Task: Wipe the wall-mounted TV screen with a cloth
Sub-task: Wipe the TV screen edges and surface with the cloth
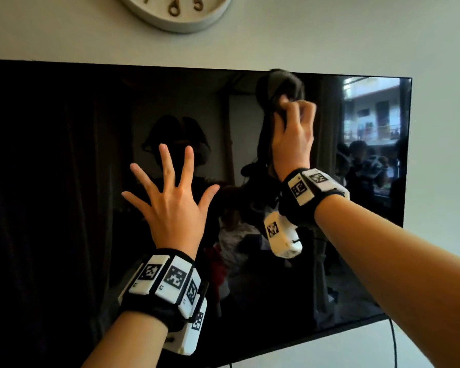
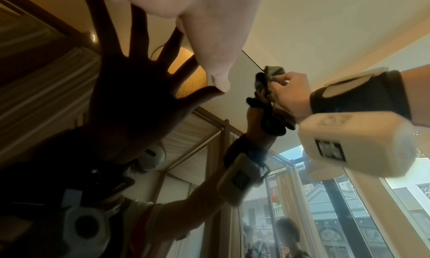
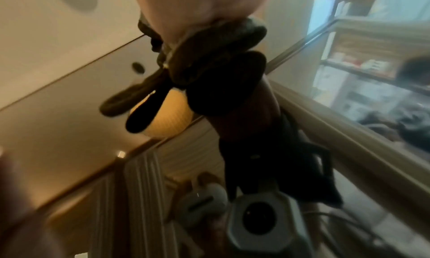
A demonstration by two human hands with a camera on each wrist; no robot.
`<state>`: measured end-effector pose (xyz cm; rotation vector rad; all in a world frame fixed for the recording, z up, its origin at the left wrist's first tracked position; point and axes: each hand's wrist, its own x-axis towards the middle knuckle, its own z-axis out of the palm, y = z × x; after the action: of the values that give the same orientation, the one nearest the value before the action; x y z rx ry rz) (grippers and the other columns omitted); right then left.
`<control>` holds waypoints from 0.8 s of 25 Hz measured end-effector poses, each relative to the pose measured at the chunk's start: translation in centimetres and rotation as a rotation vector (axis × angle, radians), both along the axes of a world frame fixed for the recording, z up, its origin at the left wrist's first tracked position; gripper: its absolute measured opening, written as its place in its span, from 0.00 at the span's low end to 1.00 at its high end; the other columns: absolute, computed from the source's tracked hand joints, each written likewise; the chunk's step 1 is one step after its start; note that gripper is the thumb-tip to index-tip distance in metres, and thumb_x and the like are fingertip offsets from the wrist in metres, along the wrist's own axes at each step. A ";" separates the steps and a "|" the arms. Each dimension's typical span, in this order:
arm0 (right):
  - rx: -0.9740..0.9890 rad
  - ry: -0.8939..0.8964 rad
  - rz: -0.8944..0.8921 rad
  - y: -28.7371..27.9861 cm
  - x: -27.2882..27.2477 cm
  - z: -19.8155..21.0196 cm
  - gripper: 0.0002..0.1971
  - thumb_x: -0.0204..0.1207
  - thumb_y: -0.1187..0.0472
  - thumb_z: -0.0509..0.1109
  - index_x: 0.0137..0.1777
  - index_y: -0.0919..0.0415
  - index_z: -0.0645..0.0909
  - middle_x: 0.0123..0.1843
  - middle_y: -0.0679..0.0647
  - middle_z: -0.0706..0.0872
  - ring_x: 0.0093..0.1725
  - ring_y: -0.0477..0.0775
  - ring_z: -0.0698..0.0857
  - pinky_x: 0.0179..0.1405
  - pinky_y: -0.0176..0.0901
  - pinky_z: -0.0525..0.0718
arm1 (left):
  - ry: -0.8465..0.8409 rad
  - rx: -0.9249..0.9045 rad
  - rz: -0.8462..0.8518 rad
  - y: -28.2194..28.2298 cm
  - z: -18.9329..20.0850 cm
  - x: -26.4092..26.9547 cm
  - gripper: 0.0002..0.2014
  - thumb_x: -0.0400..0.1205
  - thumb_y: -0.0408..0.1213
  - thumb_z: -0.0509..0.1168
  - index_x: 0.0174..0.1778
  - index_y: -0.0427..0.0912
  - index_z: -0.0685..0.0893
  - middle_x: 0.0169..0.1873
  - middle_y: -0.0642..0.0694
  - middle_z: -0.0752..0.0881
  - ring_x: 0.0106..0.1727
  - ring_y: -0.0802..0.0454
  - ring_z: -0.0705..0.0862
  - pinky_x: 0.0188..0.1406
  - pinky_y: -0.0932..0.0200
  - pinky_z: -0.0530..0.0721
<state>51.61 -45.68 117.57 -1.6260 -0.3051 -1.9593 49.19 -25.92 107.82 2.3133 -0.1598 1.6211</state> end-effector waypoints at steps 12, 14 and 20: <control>-0.056 0.020 0.084 -10.1 -0.3 0.3 0.10 0.78 0.69 0.67 0.58 0.68 0.81 0.55 0.66 0.77 0.49 0.43 0.75 0.49 0.27 0.74 | -0.006 0.077 0.005 -12.6 -0.1 0.5 0.49 0.71 0.67 0.69 0.86 0.55 0.59 0.86 0.40 0.53 0.79 0.14 0.49 0.64 0.09 0.54; 0.132 -0.013 0.065 -11.6 -0.1 0.7 0.10 0.78 0.69 0.66 0.58 0.69 0.80 0.55 0.67 0.77 0.48 0.49 0.77 0.47 0.28 0.72 | -0.012 0.083 0.018 -12.3 -0.3 0.9 0.48 0.71 0.67 0.68 0.86 0.54 0.59 0.86 0.40 0.53 0.79 0.15 0.49 0.64 0.09 0.53; -0.100 0.031 -0.001 -14.8 0.3 0.7 0.11 0.79 0.68 0.66 0.60 0.68 0.79 0.58 0.67 0.76 0.47 0.46 0.74 0.49 0.39 0.78 | -0.018 0.094 0.033 -12.1 -0.3 0.7 0.47 0.72 0.68 0.66 0.86 0.53 0.60 0.86 0.40 0.55 0.79 0.15 0.50 0.64 0.10 0.54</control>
<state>51.90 -60.44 118.31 -1.7180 -0.3956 -1.9457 49.91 -38.06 107.47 2.3837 -0.2066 1.6844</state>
